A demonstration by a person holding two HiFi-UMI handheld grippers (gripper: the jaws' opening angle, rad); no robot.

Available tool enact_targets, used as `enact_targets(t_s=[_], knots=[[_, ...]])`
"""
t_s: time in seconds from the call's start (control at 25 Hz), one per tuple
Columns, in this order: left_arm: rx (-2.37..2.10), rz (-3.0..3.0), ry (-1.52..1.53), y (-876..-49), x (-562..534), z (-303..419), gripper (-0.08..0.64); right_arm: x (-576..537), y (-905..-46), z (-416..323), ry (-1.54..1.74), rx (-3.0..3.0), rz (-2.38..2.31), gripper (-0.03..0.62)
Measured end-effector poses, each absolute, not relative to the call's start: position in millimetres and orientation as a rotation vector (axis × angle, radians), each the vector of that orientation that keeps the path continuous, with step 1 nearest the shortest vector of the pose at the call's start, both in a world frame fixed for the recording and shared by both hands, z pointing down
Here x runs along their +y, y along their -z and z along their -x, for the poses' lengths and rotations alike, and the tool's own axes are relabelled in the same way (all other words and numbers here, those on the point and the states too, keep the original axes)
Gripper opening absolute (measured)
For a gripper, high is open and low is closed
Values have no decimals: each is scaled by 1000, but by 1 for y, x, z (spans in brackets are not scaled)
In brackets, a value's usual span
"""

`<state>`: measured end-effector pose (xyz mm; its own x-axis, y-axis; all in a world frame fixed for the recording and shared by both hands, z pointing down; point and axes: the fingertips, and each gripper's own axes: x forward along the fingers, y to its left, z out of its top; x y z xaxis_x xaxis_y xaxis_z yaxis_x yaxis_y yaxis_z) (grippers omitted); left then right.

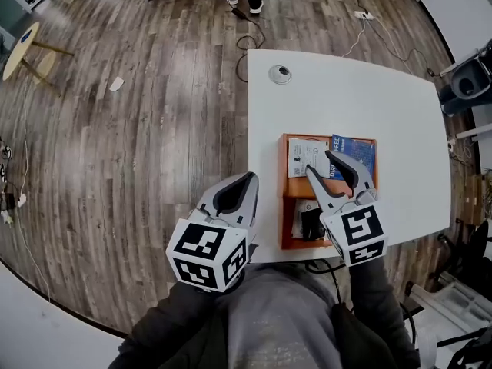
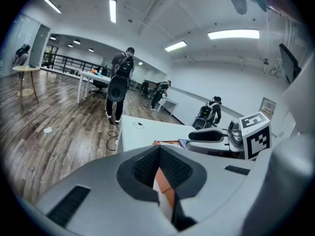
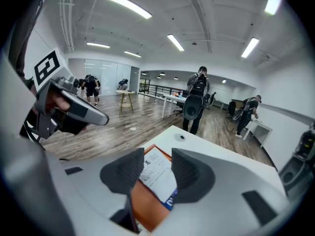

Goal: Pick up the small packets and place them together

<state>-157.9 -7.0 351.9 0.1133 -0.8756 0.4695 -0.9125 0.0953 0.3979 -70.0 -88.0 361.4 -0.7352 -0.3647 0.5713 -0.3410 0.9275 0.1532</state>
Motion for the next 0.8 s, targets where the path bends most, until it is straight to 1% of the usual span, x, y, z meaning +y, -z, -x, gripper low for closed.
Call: enact_targets(t_s=[0.36, 0.56, 0.8], knots=[[-1621, -1945, -107, -339, -14, 133, -3, -86, -337, 32, 70, -2438, -730, 173], [-1524, -2057, -131, -329, -32, 95, -3, -91, -326, -10, 60, -2398, -856, 173], [-1404, -2116, -185, -335, -42, 65, -3, -85, -340, -46, -19, -2325, -943, 173]])
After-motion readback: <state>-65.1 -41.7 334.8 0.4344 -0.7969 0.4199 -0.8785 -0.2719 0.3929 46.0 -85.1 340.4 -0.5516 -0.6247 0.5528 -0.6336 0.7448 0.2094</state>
